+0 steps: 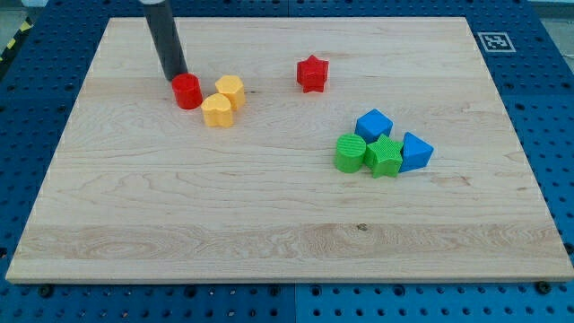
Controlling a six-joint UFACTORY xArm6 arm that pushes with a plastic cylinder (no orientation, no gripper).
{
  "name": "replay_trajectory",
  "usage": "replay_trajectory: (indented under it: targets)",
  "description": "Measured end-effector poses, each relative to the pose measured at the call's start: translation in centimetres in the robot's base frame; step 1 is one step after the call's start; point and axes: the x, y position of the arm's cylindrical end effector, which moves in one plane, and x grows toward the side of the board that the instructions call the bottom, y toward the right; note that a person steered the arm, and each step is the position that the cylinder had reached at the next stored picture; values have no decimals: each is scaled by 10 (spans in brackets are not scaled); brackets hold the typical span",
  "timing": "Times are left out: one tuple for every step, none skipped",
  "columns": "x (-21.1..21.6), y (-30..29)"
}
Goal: Move the red star to the top left of the yellow hexagon
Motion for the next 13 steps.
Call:
replay_trajectory:
  targets:
    - [-52, 57]
    - [-52, 167]
    - [-22, 265]
    - [17, 289]
    - [21, 285]
    - [21, 262]
    - [21, 231]
    - [20, 201]
    - [20, 170]
    - [20, 142]
    - [18, 120]
    - [16, 102]
    - [15, 107]
